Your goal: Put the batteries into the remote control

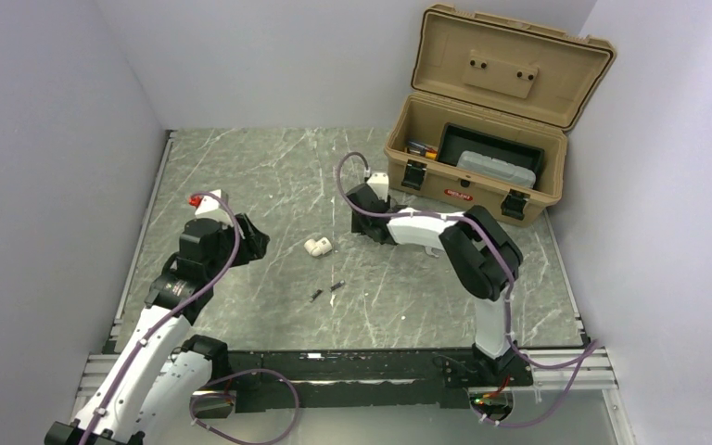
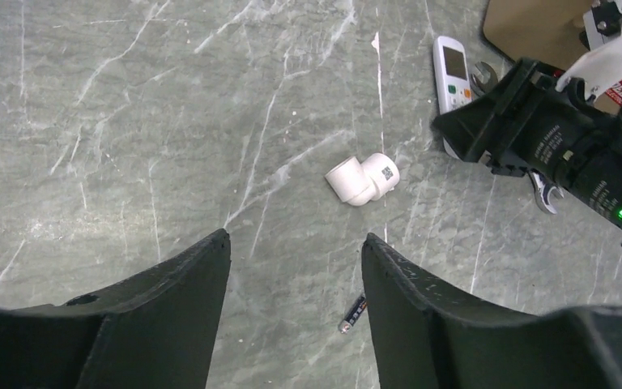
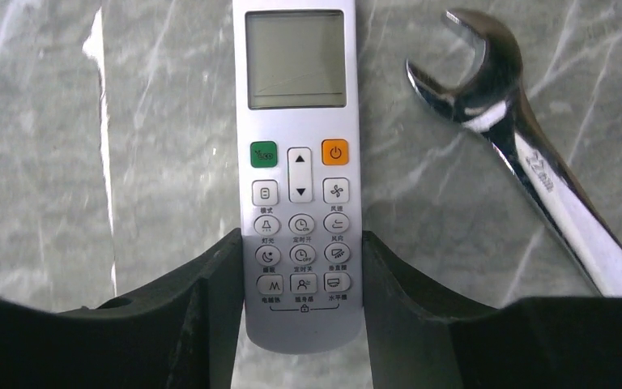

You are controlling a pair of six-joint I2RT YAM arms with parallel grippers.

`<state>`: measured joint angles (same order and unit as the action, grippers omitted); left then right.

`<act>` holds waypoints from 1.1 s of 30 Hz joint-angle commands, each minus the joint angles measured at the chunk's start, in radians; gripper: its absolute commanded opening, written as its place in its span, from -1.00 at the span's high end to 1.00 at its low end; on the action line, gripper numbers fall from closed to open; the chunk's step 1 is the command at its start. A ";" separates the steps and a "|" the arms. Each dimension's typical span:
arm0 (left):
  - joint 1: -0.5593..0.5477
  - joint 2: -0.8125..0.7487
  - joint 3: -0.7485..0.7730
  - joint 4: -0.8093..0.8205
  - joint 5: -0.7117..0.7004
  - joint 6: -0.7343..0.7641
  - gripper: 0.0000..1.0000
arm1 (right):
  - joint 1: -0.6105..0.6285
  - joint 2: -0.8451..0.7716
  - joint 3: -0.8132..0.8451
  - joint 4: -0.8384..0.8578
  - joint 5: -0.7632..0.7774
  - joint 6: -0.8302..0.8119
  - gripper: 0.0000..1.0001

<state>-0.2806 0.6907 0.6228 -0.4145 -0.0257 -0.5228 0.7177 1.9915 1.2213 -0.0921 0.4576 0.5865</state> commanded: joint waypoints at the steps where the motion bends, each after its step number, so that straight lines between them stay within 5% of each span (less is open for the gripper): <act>1: 0.006 -0.024 0.057 0.037 0.038 -0.020 -0.34 | 0.001 -0.162 -0.065 0.041 -0.098 -0.031 0.98; 11: 0.008 -0.129 0.111 0.201 0.164 -0.101 -0.78 | -0.011 -0.599 -0.255 0.287 -0.661 0.030 1.00; 14: 0.008 -0.165 0.071 0.365 0.213 -0.193 -0.81 | -0.053 -0.691 -0.352 0.484 -0.806 0.178 1.00; 19: 0.008 -0.169 0.020 0.659 0.265 -0.324 -0.83 | -0.167 -0.742 -0.510 1.045 -1.033 0.542 1.00; 22: 0.008 -0.121 -0.016 0.886 0.298 -0.415 -0.86 | -0.205 -0.682 -0.524 1.374 -1.103 0.781 1.00; 26: 0.008 0.041 -0.083 1.392 0.395 -0.580 -0.84 | -0.219 -0.548 -0.473 1.798 -1.106 1.108 1.00; 33: -0.007 0.450 0.017 2.033 0.495 -0.874 -0.99 | -0.217 -0.572 -0.401 1.803 -1.115 1.174 1.00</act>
<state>-0.2787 1.0103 0.5652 1.1313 0.3840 -1.1782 0.5037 1.4616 0.7513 1.3754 -0.6369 1.6310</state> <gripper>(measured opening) 0.990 0.513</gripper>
